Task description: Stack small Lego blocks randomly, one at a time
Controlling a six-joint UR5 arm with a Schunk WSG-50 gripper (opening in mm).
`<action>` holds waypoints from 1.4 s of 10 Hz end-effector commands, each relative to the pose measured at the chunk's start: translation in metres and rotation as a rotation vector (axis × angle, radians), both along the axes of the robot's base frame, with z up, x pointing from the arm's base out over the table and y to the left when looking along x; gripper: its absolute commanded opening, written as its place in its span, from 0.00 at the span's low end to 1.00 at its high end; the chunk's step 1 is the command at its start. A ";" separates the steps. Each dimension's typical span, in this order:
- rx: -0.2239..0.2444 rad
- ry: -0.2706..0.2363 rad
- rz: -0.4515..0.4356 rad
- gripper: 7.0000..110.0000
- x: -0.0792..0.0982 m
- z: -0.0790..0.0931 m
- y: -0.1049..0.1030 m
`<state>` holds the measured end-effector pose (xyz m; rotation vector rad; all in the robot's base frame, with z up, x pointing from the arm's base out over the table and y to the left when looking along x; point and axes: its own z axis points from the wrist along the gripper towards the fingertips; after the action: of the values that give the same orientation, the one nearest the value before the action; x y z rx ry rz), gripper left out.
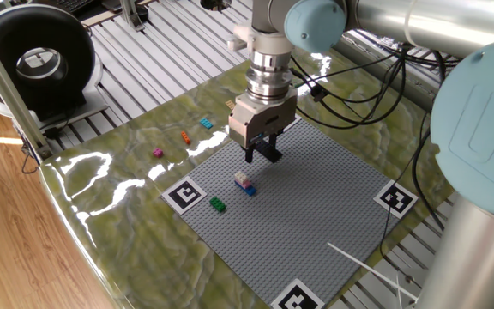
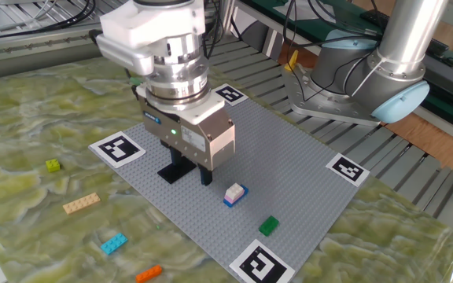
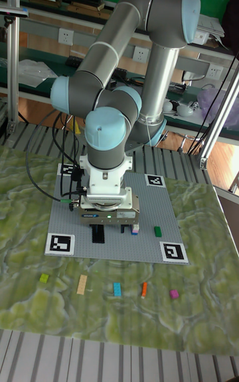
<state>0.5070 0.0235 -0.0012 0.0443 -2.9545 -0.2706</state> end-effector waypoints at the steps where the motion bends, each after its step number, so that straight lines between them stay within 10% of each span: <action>1: 0.011 -0.011 -0.015 0.57 0.010 -0.003 0.007; 14: 0.013 0.007 -0.033 0.57 0.009 0.014 0.013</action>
<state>0.5159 0.0325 0.0105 0.0229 -2.9482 -0.2842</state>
